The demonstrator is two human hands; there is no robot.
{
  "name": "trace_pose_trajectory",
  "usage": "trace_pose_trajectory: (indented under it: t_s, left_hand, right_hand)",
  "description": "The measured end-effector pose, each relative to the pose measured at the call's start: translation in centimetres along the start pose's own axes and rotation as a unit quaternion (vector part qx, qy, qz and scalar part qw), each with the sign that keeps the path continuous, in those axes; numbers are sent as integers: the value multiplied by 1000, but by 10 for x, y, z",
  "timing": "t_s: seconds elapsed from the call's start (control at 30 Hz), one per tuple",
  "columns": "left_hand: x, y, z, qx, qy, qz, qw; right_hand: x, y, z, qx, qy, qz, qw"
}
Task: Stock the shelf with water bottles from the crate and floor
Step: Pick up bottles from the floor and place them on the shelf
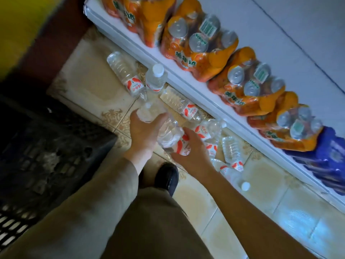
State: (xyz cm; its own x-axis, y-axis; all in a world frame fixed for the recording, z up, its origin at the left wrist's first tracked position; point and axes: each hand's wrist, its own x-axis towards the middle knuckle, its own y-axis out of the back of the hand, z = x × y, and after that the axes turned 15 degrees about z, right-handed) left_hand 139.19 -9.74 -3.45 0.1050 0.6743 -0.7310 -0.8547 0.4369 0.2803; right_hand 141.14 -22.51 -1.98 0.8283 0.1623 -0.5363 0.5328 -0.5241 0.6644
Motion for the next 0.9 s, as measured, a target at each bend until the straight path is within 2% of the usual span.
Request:
trace_pose_trajectory:
  t_s: [0.1,0.2,0.3,0.37,0.47,0.53,0.73,0.83,0.9]
  left_hand:
    - [-37,19,42,-30,-28,23,999]
    - [-71,38,82,-65,0,31,997]
    - [-103,54,121,-107,-17,33,994]
    - [-124,64,142,-143,8,25,989]
    - [-147,76,165,-198,65,15,978]
    - [-165,83,180,-239,87,-11,967]
    - [-195,97,216,-241,26,-75,967]
    - [-201,103,241,-107,-119,-56,986]
    - [-208,99,266,9,-211,-118,970]
  right_hand:
    - [-40,35,-38,88,-28,156,983]
    - [-74,64,-80,222,-171,227,933]
    - [-91,89,-123,360,-333,181,853]
    - [-98,102,-150,449,-389,119,795]
    - [-107,121,-185,561,-354,25,748]
    - [-109,136,-201,605,-320,5,729]
    - [-118,188,-230,586,-235,3,776]
    - [-103,223,-240,556,-159,20,815]
    - [-90,248,-249,524,-95,18,846]
